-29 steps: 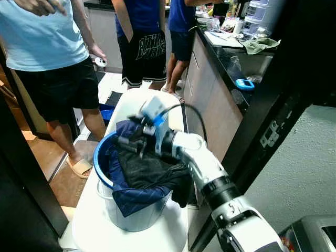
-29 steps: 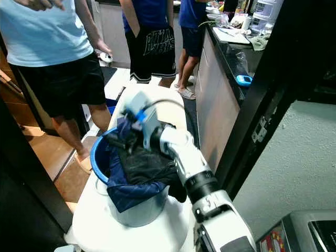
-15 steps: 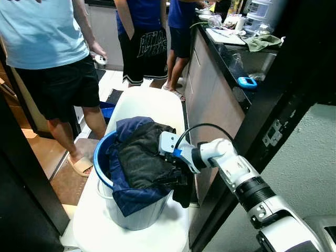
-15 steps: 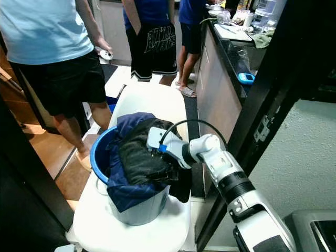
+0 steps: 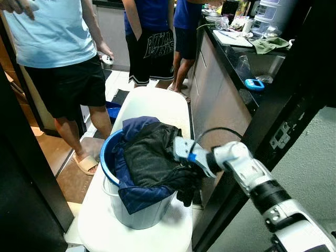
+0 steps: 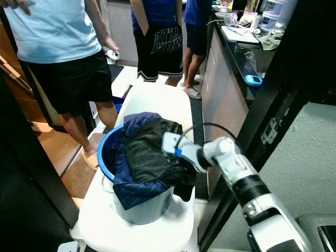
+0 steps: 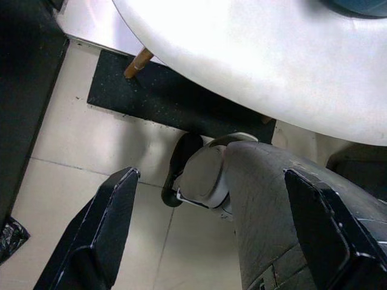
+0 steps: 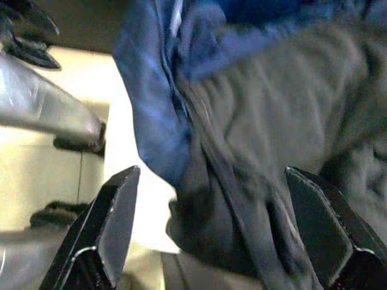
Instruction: Clothes washing
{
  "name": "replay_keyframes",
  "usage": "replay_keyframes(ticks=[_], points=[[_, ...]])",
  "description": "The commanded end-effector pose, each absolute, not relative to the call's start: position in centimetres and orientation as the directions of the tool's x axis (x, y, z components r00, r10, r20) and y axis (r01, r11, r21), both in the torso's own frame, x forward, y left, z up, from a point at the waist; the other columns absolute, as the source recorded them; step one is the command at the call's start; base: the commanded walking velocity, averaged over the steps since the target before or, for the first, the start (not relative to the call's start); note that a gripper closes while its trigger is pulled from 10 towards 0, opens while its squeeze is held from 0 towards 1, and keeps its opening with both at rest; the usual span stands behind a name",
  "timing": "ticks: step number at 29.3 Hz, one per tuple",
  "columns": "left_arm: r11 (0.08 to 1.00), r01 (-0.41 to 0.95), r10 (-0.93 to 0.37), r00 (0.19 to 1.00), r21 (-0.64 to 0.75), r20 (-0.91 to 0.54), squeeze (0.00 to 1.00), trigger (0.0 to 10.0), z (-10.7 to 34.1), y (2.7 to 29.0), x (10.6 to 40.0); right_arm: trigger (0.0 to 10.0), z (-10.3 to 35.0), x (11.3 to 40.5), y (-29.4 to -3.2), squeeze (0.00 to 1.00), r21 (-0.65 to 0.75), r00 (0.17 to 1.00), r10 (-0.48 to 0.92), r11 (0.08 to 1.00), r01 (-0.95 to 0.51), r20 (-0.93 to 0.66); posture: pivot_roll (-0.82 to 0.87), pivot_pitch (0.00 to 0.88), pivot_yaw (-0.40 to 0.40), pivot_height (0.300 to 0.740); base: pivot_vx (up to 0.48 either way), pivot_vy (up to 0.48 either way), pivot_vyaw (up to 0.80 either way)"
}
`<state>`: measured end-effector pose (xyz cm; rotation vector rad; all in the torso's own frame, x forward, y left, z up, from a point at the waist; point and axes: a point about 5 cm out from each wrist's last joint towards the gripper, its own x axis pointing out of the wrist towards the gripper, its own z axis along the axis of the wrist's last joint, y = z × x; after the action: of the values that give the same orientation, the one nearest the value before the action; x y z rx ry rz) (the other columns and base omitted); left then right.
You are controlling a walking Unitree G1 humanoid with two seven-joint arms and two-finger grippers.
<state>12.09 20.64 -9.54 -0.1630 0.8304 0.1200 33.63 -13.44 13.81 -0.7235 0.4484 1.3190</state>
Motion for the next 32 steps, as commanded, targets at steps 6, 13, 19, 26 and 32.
replay_keyframes(ticks=[6,13,19,26,32], points=[[0.983,-0.143,0.01,0.667,-0.115,-0.745,0.0,10.0,-9.7,20.1,11.7,10.0,13.7,33.6,-16.7,0.0,-0.208,0.249,0.637,0.139,-0.968,-0.729,0.2,0.0,-0.098,0.74,0.0,0.0,0.0],[0.983,-0.137,-0.001,0.667,-0.123,-0.745,0.0,10.0,-9.7,20.1,11.7,10.0,13.9,33.6,-16.9,0.0,-0.179,0.256,0.672,0.183,-0.967,-0.695,0.19,0.0,-0.093,0.74,0.0,0.0,0.0],[0.982,-0.13,-0.019,0.663,-0.14,-0.749,0.0,10.0,-9.7,20.1,11.6,10.0,13.2,35.2,-14.8,0.0,-0.164,0.419,0.741,0.395,-0.904,-0.526,0.19,0.0,-0.088,0.74,0.0,0.0,0.0],[0.982,-0.123,-0.029,0.657,-0.146,-0.753,0.0,10.0,-9.8,20.1,11.2,10.0,13.0,36.1,-14.0,0.0,-0.191,0.546,0.714,0.519,-0.833,-0.439,0.2,0.0,-0.085,0.74,0.0,0.0,0.0],[0.985,-0.1,-0.041,0.656,-0.141,-0.754,0.0,10.0,-9.8,20.1,11.2,10.0,12.5,34.3,-12.8,0.0,-0.127,0.349,0.846,0.326,-0.937,-0.403,0.2,0.0,-0.083,0.74,0.0,0.0,0.0]])
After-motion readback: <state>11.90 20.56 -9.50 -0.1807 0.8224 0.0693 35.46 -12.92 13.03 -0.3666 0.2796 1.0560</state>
